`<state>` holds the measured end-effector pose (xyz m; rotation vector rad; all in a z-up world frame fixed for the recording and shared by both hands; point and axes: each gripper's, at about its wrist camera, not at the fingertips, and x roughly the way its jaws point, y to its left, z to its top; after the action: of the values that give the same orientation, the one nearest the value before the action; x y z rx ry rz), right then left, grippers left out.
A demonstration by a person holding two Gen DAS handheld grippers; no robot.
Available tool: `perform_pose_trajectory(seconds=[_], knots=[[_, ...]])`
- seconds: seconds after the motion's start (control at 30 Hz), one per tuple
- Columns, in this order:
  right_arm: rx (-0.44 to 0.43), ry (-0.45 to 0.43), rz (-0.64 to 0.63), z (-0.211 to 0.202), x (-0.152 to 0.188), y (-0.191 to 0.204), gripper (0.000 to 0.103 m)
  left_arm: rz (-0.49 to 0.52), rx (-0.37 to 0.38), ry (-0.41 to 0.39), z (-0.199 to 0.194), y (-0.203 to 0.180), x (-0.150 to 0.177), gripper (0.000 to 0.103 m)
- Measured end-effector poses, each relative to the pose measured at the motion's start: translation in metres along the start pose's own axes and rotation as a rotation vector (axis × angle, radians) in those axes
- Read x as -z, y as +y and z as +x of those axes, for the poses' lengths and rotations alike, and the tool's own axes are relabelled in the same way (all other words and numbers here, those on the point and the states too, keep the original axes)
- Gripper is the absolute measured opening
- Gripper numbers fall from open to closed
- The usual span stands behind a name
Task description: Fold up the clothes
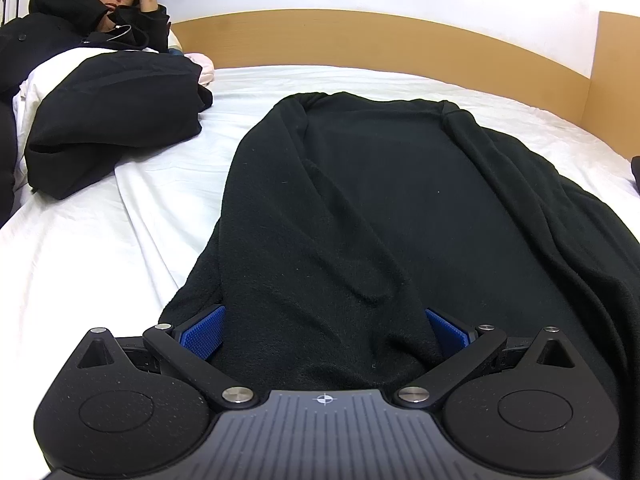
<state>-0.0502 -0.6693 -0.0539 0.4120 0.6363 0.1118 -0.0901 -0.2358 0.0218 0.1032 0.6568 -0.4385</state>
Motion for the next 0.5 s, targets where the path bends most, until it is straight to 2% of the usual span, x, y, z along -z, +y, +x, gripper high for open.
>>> perform_pose_trajectory(seconds=[0.07, 0.17, 0.23, 0.27, 0.3, 0.4, 0.5], knots=[[0.034, 0.012, -0.054, 0.005, 0.001, 0.008, 0.048, 0.001, -0.002, 0.0, 0.0, 0.0, 0.0, 0.102], [0.02, 0.014, -0.129, 0.006, -0.001, 0.024, 0.047, 0.001, -0.002, 0.0, 0.001, -0.001, 0.0, 0.102], [0.03, 0.014, -0.207, 0.012, 0.002, 0.032, 0.036, 0.001, -0.002, 0.001, 0.001, -0.001, 0.0, 0.102], [0.074, 0.006, -0.253, 0.02, 0.006, 0.036, 0.013, 0.001, -0.001, 0.001, 0.001, -0.001, 0.0, 0.102], [0.106, 0.003, -0.275, 0.027, 0.01, 0.035, 0.007, 0.0, 0.0, 0.0, 0.0, -0.001, 0.0, 0.102], [0.09, -0.002, -0.219, 0.021, 0.003, 0.025, 0.004, -0.007, 0.005, -0.002, 0.0, 0.001, 0.001, 0.102], [0.163, -0.04, -0.231, 0.011, 0.005, 0.017, 0.004, -0.008, 0.007, -0.002, 0.0, 0.001, 0.001, 0.102]])
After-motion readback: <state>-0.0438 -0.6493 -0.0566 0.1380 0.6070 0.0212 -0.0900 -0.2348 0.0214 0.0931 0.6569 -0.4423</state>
